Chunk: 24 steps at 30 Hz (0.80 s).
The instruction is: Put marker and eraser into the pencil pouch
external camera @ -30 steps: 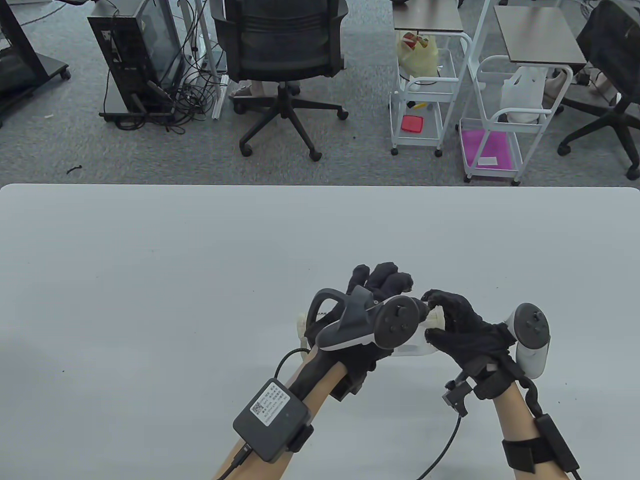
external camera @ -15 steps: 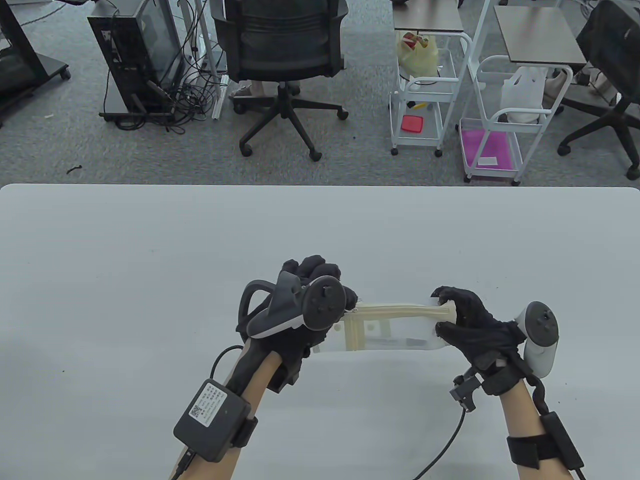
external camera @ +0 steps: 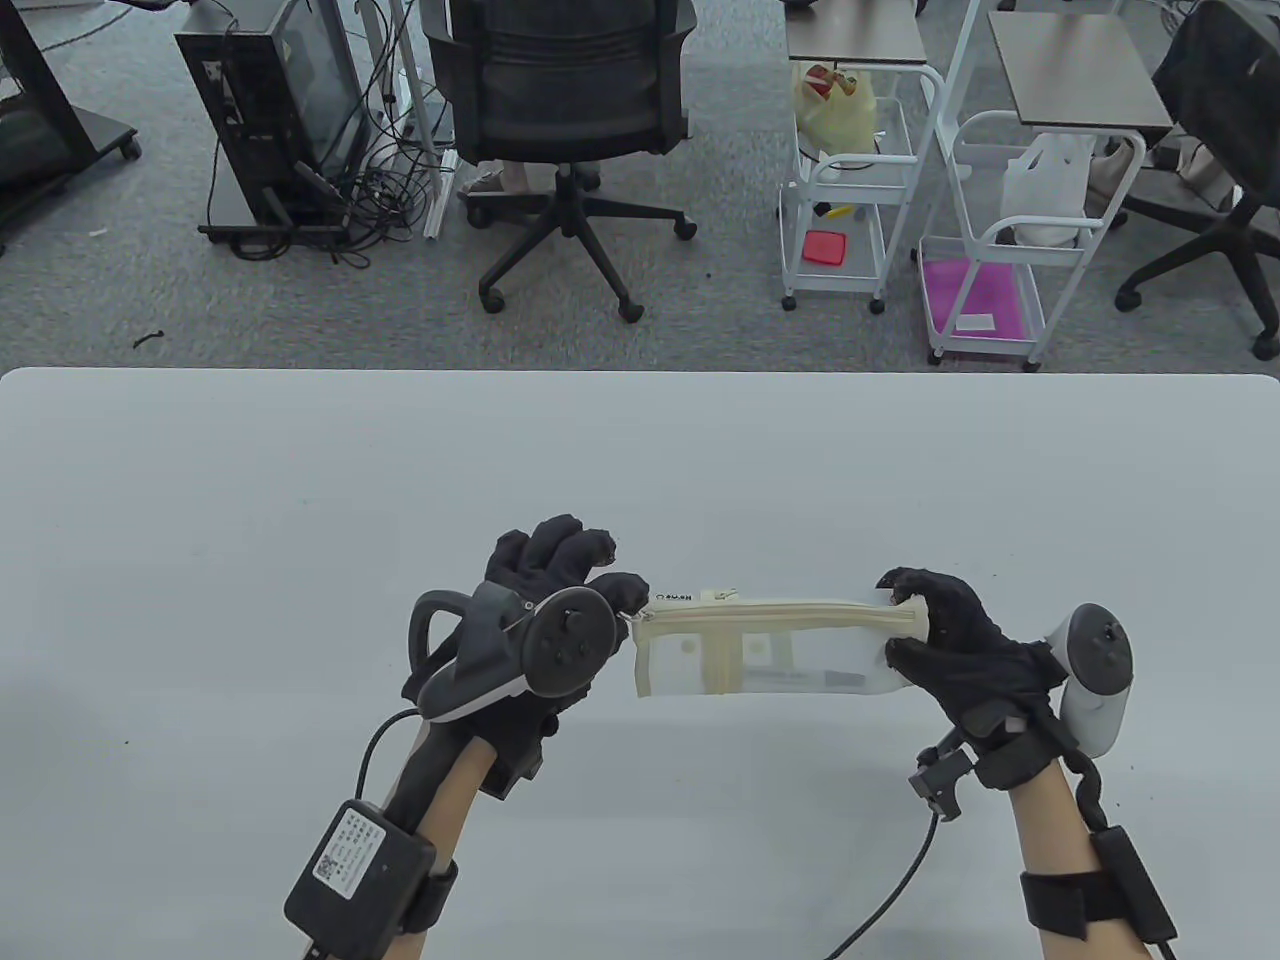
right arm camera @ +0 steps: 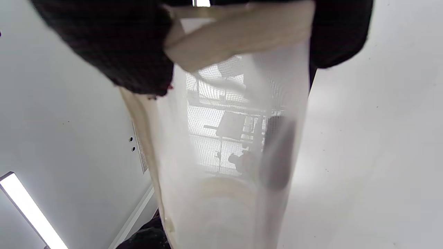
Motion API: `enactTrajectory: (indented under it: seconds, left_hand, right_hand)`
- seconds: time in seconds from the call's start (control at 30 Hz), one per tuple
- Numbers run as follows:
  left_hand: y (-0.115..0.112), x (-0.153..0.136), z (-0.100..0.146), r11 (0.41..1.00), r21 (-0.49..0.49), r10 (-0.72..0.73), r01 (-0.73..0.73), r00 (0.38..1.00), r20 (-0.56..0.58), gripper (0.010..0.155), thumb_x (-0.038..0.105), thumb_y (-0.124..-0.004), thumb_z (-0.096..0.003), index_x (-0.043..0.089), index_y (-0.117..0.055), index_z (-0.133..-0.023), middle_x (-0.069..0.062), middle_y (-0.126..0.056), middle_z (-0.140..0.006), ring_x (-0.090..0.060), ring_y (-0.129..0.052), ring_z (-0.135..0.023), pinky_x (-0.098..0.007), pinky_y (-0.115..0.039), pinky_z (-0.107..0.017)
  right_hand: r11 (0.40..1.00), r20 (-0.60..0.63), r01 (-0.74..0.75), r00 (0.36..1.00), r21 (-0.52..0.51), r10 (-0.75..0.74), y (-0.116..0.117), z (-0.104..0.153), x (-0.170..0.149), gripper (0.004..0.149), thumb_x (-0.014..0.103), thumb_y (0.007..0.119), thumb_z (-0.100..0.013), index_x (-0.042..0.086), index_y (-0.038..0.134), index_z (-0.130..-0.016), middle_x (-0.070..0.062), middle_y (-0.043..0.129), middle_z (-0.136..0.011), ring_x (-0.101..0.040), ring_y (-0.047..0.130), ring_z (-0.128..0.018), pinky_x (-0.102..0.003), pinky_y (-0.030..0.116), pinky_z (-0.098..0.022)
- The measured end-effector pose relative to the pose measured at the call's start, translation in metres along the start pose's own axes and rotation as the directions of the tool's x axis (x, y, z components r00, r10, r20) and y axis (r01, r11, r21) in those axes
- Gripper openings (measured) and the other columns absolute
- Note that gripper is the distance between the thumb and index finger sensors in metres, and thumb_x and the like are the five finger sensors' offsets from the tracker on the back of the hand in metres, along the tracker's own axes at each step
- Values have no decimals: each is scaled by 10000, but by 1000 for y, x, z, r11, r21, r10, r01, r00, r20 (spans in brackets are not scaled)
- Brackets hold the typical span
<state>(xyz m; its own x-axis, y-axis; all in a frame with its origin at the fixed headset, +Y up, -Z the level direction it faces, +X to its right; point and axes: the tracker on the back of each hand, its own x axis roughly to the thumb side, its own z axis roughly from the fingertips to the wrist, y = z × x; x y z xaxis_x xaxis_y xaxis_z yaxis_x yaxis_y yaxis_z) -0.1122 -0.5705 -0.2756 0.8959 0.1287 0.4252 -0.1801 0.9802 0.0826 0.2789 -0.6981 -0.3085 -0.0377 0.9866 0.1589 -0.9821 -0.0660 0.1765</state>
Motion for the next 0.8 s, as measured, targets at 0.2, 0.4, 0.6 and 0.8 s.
enactTrajectory:
  seconds: [0.2,0.4,0.6,0.8]
  left_hand:
    - [-22,5,13,985,116,117,-124,991,65,730,574,-648,-492,333,-477,-1159,-102,-520,-1263,-397,-556,-1156,-658,-520,-792]
    - [-50,-1,11,971,141,186,-196,979,82,765,582,-650,-484,310,-431,-1165,-112,-476,-1267,-404,-537,-1154,-654,-517,-789]
    - [-63,-10,16,966,152,201,-209,978,62,759,576,-655,-483,305,-447,-1161,-110,-498,-1260,-401,-556,-1148,-652,-531,-784]
    - [-64,-20,19,963,153,219,-222,975,33,756,576,-647,-486,303,-446,-1162,-115,-502,-1258,-405,-555,-1147,-653,-532,-782]
  right_hand:
    - [996,-36,-93,995,-19,92,4,-1,-5,627,384,933,-366,347,674,-935,-149,556,-1068,-446,783,-874,-575,759,-529]
    - [978,-107,-208,973,-7,206,16,-5,-25,636,384,927,-367,345,659,-942,-152,543,-1072,-448,777,-884,-578,755,-536]
    - [966,-208,-259,946,-16,250,26,-10,-49,653,370,893,-382,324,612,-969,-159,506,-1096,-503,706,-944,-603,729,-562]
    - [917,-295,-397,873,33,389,33,-12,-57,689,338,882,-389,236,578,-999,-157,510,-1101,-537,649,-961,-623,642,-619]
